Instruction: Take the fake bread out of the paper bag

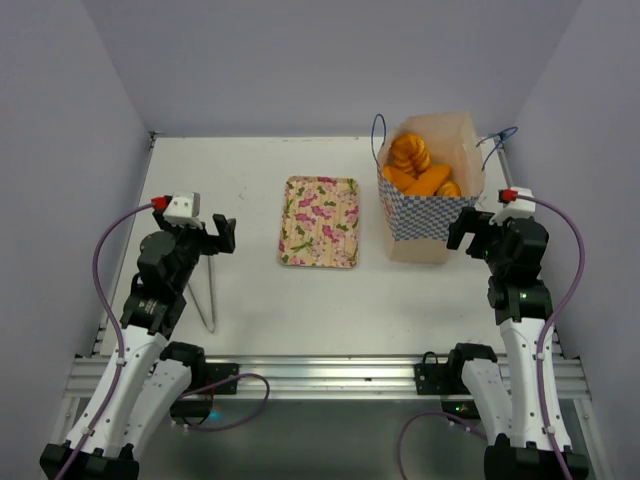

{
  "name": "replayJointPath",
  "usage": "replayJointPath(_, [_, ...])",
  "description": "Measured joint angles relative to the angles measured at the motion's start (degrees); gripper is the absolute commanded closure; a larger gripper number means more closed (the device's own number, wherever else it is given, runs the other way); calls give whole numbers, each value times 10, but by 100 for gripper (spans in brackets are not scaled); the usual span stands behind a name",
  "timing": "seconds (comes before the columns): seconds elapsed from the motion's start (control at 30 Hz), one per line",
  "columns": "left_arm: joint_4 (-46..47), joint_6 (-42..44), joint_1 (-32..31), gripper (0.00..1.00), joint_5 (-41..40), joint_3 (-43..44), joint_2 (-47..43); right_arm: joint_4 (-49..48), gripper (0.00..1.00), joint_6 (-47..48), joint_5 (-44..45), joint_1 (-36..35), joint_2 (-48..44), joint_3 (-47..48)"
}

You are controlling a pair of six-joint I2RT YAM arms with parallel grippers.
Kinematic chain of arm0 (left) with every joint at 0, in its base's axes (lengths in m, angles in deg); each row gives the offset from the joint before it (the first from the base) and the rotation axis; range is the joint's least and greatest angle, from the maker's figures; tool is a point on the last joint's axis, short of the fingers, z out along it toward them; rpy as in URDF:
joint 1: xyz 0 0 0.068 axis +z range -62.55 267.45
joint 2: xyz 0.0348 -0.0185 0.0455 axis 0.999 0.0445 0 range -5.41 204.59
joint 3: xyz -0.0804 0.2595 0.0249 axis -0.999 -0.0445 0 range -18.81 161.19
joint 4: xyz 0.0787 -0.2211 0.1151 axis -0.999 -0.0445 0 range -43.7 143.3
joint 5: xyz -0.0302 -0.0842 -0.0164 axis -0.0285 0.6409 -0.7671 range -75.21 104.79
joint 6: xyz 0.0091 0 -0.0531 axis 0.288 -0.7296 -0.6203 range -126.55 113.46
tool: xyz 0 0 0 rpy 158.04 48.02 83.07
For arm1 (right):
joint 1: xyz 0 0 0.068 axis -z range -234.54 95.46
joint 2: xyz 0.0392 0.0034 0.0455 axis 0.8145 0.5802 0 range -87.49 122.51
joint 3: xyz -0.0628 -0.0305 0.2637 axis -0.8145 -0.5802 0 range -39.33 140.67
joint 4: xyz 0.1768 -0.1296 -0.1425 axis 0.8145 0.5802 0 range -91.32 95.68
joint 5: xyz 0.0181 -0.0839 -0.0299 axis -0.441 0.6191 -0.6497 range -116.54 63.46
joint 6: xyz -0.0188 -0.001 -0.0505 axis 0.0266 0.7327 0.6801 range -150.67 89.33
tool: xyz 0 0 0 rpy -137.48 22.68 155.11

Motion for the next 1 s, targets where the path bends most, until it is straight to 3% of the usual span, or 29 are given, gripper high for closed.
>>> replayJointPath(0.17, [0, -1, 0, 0, 2, 0, 2, 1, 1, 18, -49, 0, 0, 1])
replayJointPath(0.43, [-23, -60, 0, 0, 4, 5, 34, 59, 1, 175, -274, 0, 0, 57])
replayJointPath(0.7, [-150, -145, 0, 0, 10, 69, 81, 81, 1, 244, -416, 0, 36, 38])
replayJointPath(1.0, [-301, -230, 0, 0, -24, 114, 139, 127, 1, 289, -461, 0, 36, 35])
